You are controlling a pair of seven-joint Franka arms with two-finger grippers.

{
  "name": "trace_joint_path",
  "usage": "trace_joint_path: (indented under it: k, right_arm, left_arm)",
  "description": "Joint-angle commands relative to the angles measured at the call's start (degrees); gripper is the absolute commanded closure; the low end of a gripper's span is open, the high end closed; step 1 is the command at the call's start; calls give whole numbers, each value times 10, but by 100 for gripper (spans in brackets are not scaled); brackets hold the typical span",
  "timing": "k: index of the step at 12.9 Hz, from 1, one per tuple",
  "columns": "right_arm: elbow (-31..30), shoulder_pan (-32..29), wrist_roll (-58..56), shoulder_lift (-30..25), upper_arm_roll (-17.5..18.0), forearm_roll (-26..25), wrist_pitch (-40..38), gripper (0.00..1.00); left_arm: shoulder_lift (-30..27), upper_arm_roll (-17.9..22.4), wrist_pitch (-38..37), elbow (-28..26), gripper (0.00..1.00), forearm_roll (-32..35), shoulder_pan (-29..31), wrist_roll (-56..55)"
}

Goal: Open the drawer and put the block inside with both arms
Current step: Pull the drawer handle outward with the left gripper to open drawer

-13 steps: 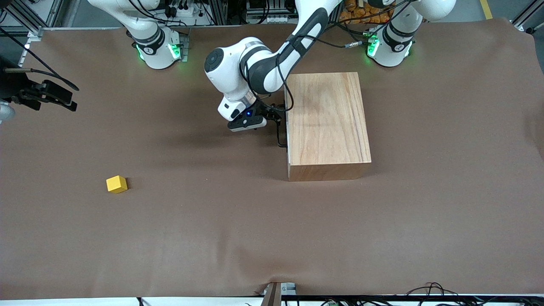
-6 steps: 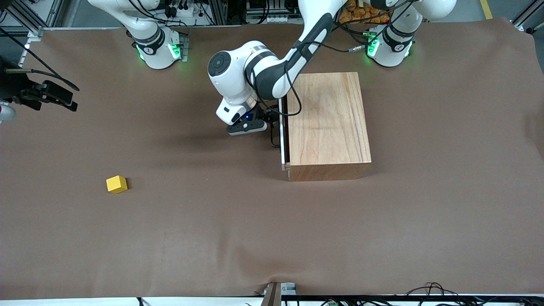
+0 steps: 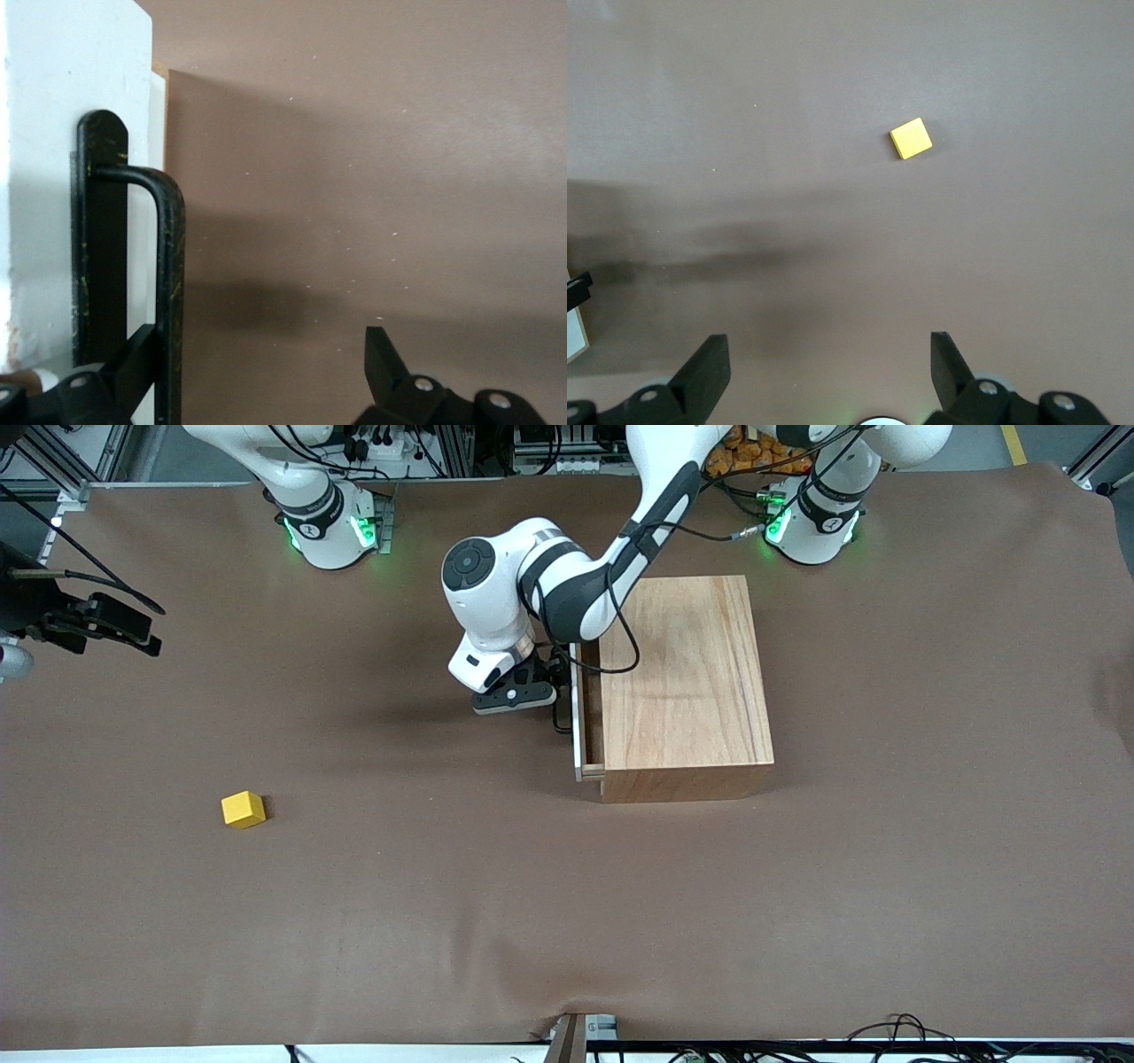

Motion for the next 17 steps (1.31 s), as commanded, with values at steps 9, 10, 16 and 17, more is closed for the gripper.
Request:
trace_joint_path:
  k: [9,10,16,17]
  right_arm:
    - [1,-15,-3,-5,-4,6,-13,0]
    - [4,-19,-2,-5,-4,6,-11,0]
    - [20,-28,3,-7,-4,-1,-17,0]
    - [20,-37,2,-7,-4,0,-20,0]
  left_arm:
    - [13,-8,57,15,0,-35,3,-11]
    - [13,-8,59,15,0,-35,3,-11]
    - [14,-15,94,15,0,-36,1,-11]
    - [14,-15,95,15,0,-36,1,-12]
